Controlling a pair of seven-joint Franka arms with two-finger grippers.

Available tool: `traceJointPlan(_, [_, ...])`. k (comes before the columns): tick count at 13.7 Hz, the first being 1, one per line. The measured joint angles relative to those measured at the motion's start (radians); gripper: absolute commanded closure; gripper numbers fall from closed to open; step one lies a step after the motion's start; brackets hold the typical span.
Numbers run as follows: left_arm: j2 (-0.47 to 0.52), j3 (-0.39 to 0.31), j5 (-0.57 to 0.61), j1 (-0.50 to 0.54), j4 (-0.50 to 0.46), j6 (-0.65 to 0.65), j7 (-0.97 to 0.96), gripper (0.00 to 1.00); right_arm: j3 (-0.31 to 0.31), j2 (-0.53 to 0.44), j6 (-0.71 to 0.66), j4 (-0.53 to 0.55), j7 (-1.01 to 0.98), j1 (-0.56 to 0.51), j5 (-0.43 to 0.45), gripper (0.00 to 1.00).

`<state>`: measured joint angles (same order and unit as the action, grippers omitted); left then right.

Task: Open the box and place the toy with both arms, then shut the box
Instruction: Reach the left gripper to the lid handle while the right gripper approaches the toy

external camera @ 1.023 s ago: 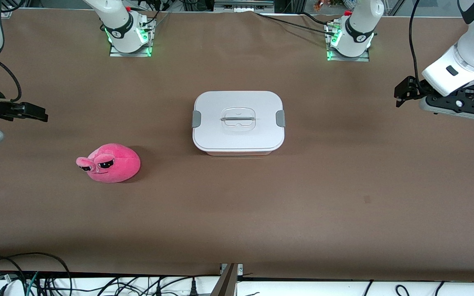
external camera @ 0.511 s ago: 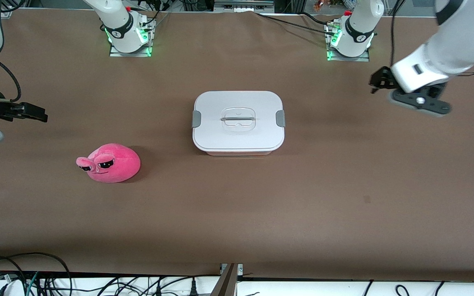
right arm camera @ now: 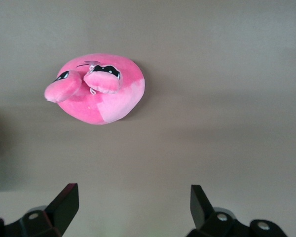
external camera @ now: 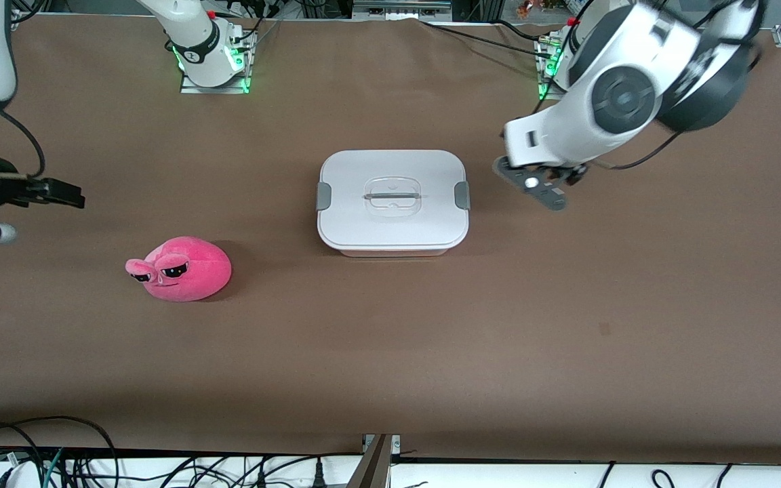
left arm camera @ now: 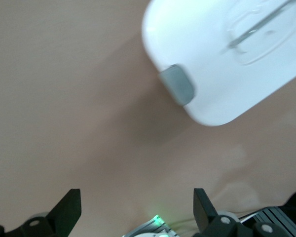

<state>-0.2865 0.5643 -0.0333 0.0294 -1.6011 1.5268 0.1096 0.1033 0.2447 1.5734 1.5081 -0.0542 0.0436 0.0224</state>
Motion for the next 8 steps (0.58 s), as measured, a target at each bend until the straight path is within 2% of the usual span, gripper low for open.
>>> traceJointPlan(2, [-0.109, 0.015, 0.0, -0.05, 0.062, 0.026, 0.021, 0.0, -0.004, 0.05, 0.037, 0.004, 0.0, 0.003, 0.0, 0.0])
traceJointPlan(4, [-0.193, 0.016, 0.0, -0.117, 0.092, 0.143, 0.082, 0.0, -0.008, 0.094, 0.099, 0.034, 0.0, 0.01, 0.0, 0.0])
traceJointPlan(8, [-0.276, 0.017, 0.001, -0.198, 0.096, 0.317, 0.179, 0.0, -0.022, 0.117, 0.228, 0.153, 0.0, 0.016, 0.0, 0.0])
